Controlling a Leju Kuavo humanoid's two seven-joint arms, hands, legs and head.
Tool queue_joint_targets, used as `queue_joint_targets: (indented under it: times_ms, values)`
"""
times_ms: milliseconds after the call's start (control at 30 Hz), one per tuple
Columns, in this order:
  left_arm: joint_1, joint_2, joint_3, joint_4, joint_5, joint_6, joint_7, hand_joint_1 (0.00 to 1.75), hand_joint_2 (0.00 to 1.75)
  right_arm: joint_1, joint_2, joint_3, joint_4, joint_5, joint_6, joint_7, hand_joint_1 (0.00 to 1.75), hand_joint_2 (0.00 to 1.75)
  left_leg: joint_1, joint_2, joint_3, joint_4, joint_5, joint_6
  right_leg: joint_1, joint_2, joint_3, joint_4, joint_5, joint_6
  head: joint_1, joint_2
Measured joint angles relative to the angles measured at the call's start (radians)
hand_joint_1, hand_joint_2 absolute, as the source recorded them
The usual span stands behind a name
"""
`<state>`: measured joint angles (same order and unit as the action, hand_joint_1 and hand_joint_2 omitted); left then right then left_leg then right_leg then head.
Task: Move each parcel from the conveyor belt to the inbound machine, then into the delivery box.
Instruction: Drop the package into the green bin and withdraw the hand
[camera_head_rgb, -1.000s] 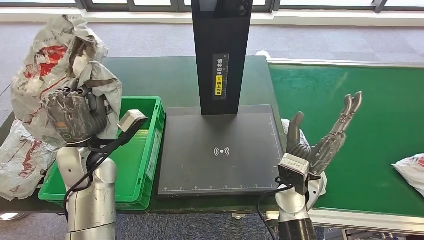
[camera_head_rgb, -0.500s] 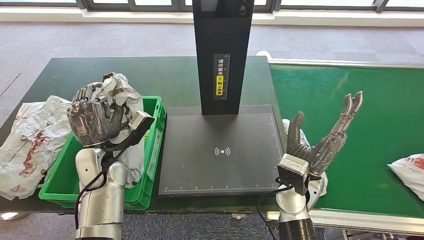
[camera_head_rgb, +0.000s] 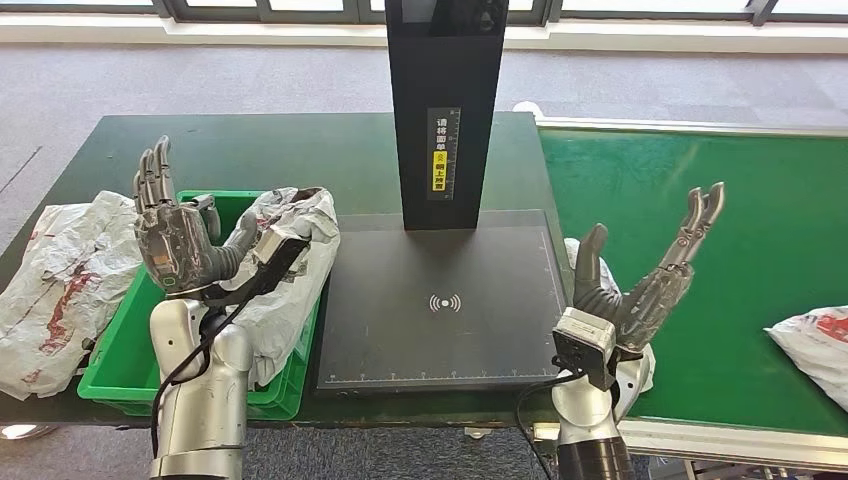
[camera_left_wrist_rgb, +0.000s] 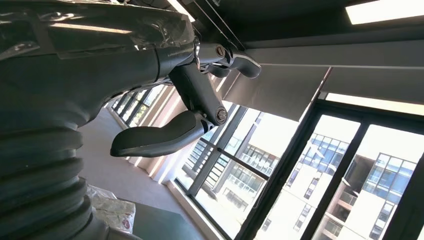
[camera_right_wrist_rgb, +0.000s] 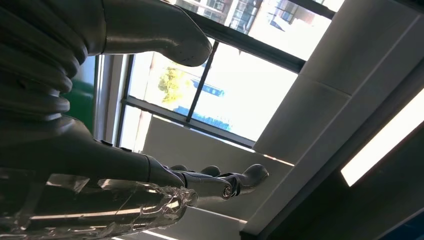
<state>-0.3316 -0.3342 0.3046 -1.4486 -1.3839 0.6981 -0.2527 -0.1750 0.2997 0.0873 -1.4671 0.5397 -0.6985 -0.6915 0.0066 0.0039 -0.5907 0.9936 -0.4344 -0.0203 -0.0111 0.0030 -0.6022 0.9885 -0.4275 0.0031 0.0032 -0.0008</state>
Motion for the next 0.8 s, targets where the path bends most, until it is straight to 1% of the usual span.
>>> queue_joint_targets:
  times_ms: [167,333,400,467,500,567,633,700,767,800]
  values:
    - [0.002,0.0,0.007,-0.042,0.036,0.0,-0.025,0.0,1.75,0.001,0.0,-0.049,0.032,0.05,0.0,0.021,0.0,1.75,0.0,-0.001,0.0,0.0,0.0,0.0,0.0,-0.001,0.0,0.0,0.0,0.0,0.0,0.0]
    - [0.004,0.0,0.015,-0.059,0.038,0.0,-0.029,0.0,1.75,0.001,0.0,-0.062,0.047,0.058,0.0,0.024,0.0,1.75,0.0,-0.001,0.0,0.0,0.0,0.0,0.0,-0.001,0.0,0.0,0.0,0.0,0.0,0.0]
    - [0.005,0.0,0.018,-0.067,0.058,0.0,-0.044,0.0,1.75,-0.003,0.0,-0.075,0.059,0.102,0.0,0.042,0.0,1.75,0.0,-0.001,0.0,0.0,0.0,0.0,0.0,-0.001,0.0,0.0,0.0,0.0,0.0,0.0]
    - [0.007,0.0,0.021,-0.081,0.13,0.0,-0.094,0.0,1.75,-0.023,0.0,-0.113,0.088,0.22,0.0,0.074,0.0,1.75,0.0,-0.001,0.0,0.0,0.0,0.0,0.0,-0.001,0.0,0.0,0.0,0.0,0.0,0.0]
    - [0.008,0.0,0.023,-0.086,0.198,0.0,-0.142,0.0,1.75,-0.043,0.0,-0.151,0.113,0.308,0.0,0.092,0.0,1.75,0.0,-0.001,0.0,0.0,0.0,0.0,0.0,-0.001,0.0,0.0,0.0,0.0,0.0,0.0]
    - [0.01,0.0,0.025,-0.083,0.378,0.0,-0.264,0.0,1.75,-0.098,0.001,-0.262,0.172,0.518,0.0,0.131,0.0,1.75,0.0,-0.001,0.0,0.0,0.0,0.0,0.0,-0.002,0.0,0.0,0.0,0.0,0.0,0.0]
    - [0.015,0.0,0.019,-0.071,0.56,0.0,-0.372,0.0,1.75,-0.152,0.0,-0.399,0.226,0.726,0.0,0.186,0.0,1.75,0.0,-0.003,0.0,0.001,0.001,0.001,0.0,-0.004,0.001,0.0,0.0,0.001,0.0,0.0]
    - [0.026,0.0,-0.003,-0.061,0.676,0.0,-0.426,0.0,1.75,-0.191,-0.011,-0.52,0.263,0.885,0.0,0.277,0.0,1.75,0.0,-0.006,-0.001,0.001,0.001,0.002,0.0,-0.007,0.002,0.0,0.001,0.001,0.0,0.0]
    - [0.034,0.0,-0.033,-0.058,0.733,0.0,-0.442,0.0,1.75,-0.21,-0.036,-0.593,0.289,0.973,0.0,0.403,0.0,1.75,0.0,-0.008,-0.002,0.002,0.001,0.002,-0.001,-0.009,0.002,0.0,0.001,0.001,0.0,0.0]
    - [0.036,0.001,-0.048,-0.058,0.748,0.0,-0.445,0.0,1.75,-0.214,-0.051,-0.609,0.3,0.991,0.0,0.475,0.0,1.75,0.0,-0.009,-0.003,0.002,0.001,0.002,-0.001,-0.009,0.002,0.0,0.001,0.001,0.0,0.0]
